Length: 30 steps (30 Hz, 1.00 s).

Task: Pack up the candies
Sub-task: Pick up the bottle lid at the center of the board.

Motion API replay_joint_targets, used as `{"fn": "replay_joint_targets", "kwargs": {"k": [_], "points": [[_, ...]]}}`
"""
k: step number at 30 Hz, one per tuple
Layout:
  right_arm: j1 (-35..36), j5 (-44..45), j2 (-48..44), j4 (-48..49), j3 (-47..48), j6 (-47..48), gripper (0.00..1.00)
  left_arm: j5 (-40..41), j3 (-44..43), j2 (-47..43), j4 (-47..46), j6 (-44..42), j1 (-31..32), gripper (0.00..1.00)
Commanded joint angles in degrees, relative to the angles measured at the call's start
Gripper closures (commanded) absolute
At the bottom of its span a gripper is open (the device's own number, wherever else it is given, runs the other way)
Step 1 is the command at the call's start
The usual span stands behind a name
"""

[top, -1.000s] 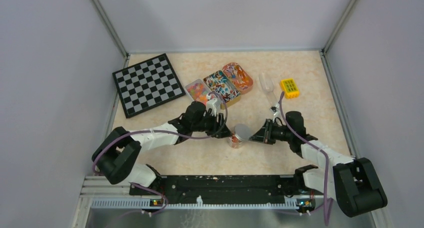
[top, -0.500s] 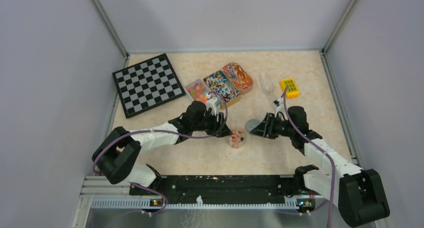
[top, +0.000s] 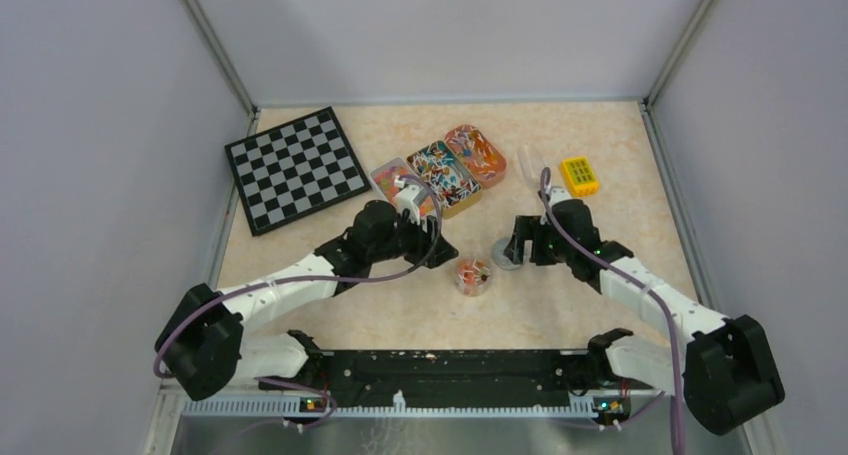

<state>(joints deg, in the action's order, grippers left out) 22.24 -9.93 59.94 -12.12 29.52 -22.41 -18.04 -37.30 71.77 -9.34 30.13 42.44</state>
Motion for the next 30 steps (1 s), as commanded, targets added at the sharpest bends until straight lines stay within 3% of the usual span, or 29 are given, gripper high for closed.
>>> {"fn": "replay_joint_targets", "kwargs": {"k": [1,12,30], "points": [[5.9,15.0,4.2,-1.5,5.7,3.3,0.17,3.2,1.2,-4.1,0.1,-0.9,0.2,0.36],[12.3,21.5,17.2,0.5,11.2,3.6,0.16,6.8,3.1,-9.5,1.7,-1.6,0.1,0.34],[16.9,28.3,25.2,0.5,13.4,4.7,0.15,9.8,4.0,-12.6,3.3,-2.8,0.1,0.32]]}}
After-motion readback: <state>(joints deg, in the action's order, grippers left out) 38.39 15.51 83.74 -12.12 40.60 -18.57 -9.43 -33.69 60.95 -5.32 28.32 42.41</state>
